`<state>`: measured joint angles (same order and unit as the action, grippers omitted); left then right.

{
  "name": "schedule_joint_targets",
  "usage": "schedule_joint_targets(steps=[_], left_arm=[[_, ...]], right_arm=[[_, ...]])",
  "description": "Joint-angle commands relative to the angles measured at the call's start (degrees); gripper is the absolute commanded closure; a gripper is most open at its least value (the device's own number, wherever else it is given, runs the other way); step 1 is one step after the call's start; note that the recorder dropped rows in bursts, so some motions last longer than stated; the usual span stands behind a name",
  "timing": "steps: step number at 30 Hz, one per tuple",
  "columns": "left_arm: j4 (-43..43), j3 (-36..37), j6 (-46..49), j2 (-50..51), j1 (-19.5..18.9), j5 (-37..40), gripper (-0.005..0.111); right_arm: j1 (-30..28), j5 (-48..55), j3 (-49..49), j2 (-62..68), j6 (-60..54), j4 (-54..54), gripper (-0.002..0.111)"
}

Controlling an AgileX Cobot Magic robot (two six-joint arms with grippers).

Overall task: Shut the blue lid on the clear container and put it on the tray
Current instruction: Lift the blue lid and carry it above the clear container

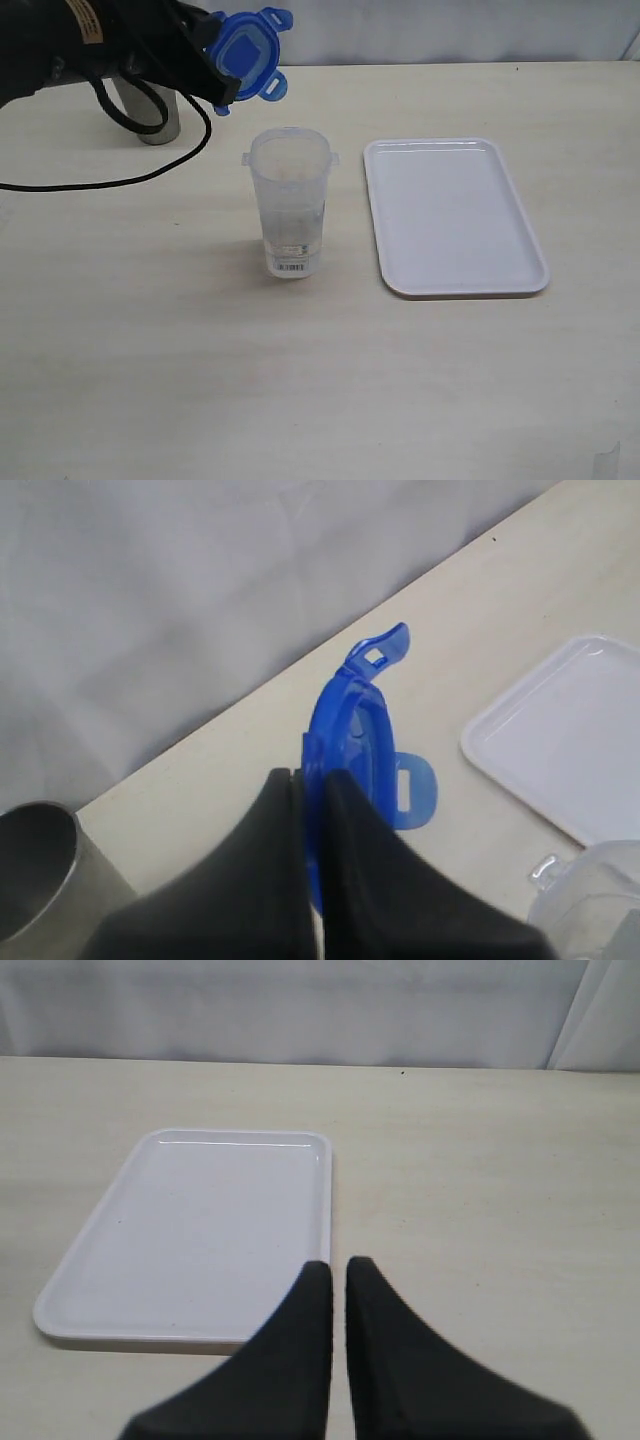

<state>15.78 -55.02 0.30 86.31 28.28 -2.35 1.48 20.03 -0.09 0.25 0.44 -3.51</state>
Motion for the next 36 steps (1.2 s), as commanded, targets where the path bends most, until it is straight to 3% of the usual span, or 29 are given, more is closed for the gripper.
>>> schedule_joint_targets(steps=[1, 8, 17, 20, 25, 36], left_arm=[[0.04, -0.06, 0.56, -0.47, 0.38, -2.06, 0.107], [2.59, -0.06, 3.40, -0.47, 0.38, -0.81, 0.107], [27.20, -0.06, 4.47, -0.47, 0.38, -1.42, 0.107], [28.66, -0.06, 5.08, -0.47, 0.78, -1.20, 0.107], [28.66, -0.06, 14.80, -0.47, 5.51, -0.65, 0.107], [28.66, -0.06, 17.74, -0.47, 5.79, -0.17, 0.107]], right_arm=[[-0.22, -0.23, 0.09, -0.25, 0.03, 0.06, 0.103], [-0.22, -0.23, 0.09, -0.25, 0.03, 0.06, 0.103], [-0.22, -0.23, 0.09, -0.25, 0.03, 0.06, 0.103], [-0.22, -0.23, 0.09, -0.25, 0.03, 0.06, 0.103], [-0.22, -0.23, 0.09, -0.25, 0.03, 0.06, 0.103], [-0.22, -0.23, 0.09, -0.25, 0.03, 0.06, 0.103]])
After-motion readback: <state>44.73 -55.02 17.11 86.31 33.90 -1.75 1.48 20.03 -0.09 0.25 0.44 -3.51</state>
